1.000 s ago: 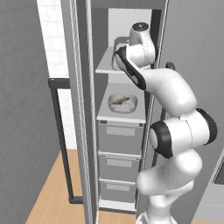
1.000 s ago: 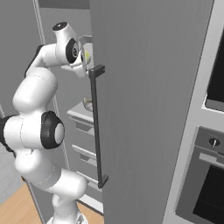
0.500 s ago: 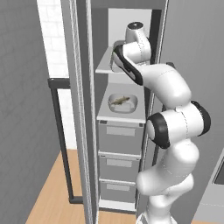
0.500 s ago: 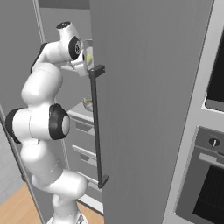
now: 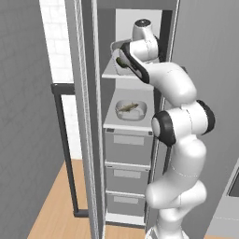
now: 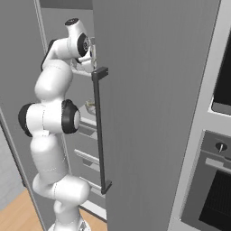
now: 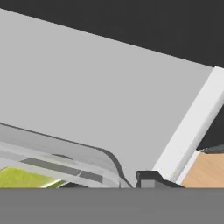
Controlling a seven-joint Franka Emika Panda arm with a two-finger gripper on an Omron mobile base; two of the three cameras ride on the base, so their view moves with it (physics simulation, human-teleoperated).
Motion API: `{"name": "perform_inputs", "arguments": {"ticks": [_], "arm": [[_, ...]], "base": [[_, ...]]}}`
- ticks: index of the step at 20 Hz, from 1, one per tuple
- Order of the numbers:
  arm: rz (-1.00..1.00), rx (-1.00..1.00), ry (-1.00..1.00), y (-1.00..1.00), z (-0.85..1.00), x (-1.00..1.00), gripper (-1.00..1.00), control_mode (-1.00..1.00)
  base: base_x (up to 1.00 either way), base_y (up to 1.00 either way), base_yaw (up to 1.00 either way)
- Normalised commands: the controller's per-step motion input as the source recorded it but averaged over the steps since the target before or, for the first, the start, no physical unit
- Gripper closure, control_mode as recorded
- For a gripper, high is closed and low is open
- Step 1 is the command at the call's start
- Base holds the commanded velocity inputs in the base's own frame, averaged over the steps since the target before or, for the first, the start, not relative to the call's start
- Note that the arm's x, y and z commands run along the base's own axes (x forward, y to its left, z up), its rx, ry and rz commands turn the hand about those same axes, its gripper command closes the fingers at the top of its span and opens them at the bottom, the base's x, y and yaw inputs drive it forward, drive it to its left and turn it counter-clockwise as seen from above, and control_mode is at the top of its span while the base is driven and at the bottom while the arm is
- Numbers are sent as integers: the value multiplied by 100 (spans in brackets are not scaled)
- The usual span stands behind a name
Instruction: Take the meat container that has the fish and place it on the second highest rack of the freezer. Then take the vegetable container that has the lemon wedge and avocado and place it on the highest rack of the freezer.
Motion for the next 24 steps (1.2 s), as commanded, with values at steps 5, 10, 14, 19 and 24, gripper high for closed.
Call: {"name": "perform_inputs", "arguments": {"ticks": [5, 10, 14, 19, 24], "arm": [[-11, 0, 9, 0, -15, 33, 100, -100], [-16, 0, 7, 0, -19, 23, 100, -100], [-17, 0, 9, 0, -36, 5, 100, -100], [-15, 0, 6, -1, -45, 0, -100, -100], [-10, 0, 0, -19, -87, -41, -100, -100]], "base": [[0, 0, 0], [0, 0, 0], [0, 0, 0], [0, 0, 0], [0, 0, 0]]}}
